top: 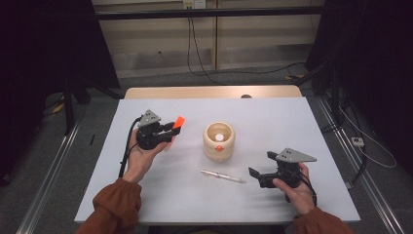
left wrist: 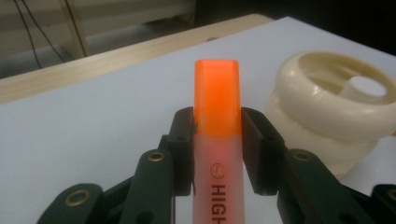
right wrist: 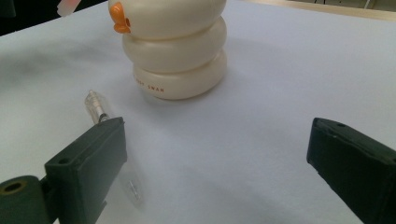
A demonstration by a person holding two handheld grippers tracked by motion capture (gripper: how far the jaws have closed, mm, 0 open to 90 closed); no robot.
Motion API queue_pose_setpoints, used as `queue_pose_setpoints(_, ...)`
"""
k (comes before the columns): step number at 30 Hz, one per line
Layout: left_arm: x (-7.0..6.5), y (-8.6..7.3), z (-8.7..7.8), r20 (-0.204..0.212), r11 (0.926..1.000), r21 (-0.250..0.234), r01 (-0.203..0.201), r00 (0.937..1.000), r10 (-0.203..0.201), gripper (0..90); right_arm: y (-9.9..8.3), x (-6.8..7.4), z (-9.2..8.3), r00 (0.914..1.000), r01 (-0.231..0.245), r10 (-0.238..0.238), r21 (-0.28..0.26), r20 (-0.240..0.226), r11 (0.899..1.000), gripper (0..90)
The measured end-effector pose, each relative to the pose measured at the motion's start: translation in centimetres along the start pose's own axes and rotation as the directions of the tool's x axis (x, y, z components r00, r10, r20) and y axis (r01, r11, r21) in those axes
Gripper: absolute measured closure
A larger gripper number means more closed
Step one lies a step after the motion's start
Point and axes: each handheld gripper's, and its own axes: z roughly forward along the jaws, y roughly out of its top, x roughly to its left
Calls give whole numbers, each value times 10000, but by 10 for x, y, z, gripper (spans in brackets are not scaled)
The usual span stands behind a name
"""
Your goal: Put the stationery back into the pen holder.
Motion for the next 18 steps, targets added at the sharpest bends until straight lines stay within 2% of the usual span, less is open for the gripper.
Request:
queue_pose_setpoints(3, -4, 1, -2, 166, 9991, -367, -197, 9997, 203, 671, 0, 0, 0, 10000, -24, 24, 17, 3, 10000, 44)
queue_pose_setpoints(5, -7, 2, -2, 384, 9979, -643, -100, 9992, 125, 671, 0, 0, 1, 10000, -32, 32, 17, -4, 10000, 44)
queue_pose_setpoints(6, -8, 2, -2, 431, 9970, -747, -206, 9988, 239, 670, 0, 0, 1, 10000, -10, 10, 0, -3, 10000, 44)
queue_pose_setpoints(13, -17, 5, -3, 453, 9880, -1487, -418, 9978, 490, 670, 0, 0, 1, 10000, -40, 40, 19, -6, 10000, 44)
queue_pose_setpoints(18, -20, 10, -1, 498, 9810, -1917, -310, 9979, 412, 671, 0, 0, 1, 10000, -42, 42, 32, -7, 10000, 44)
